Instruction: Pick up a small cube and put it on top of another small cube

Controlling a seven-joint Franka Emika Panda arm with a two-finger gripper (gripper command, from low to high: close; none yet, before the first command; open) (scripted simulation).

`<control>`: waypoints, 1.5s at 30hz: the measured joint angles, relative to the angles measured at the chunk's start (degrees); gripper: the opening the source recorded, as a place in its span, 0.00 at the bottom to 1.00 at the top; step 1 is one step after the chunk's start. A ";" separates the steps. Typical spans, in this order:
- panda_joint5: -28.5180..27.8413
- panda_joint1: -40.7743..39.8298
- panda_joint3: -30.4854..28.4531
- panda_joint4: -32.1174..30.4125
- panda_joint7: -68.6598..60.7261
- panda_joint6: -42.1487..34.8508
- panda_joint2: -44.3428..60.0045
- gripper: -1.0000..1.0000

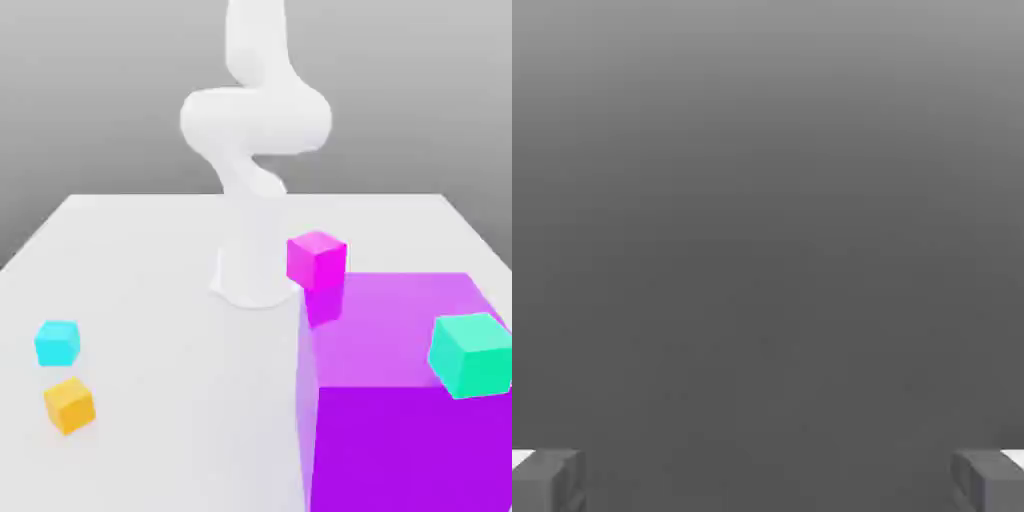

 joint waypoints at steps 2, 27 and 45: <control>1.28 -2.03 -3.08 -2.46 1.99 2.71 4.63 0.50; 13.97 -29.26 -18.95 -22.83 18.33 32.30 51.30 0.50; 15.77 -33.05 -14.72 -22.37 16.98 34.04 53.38 0.00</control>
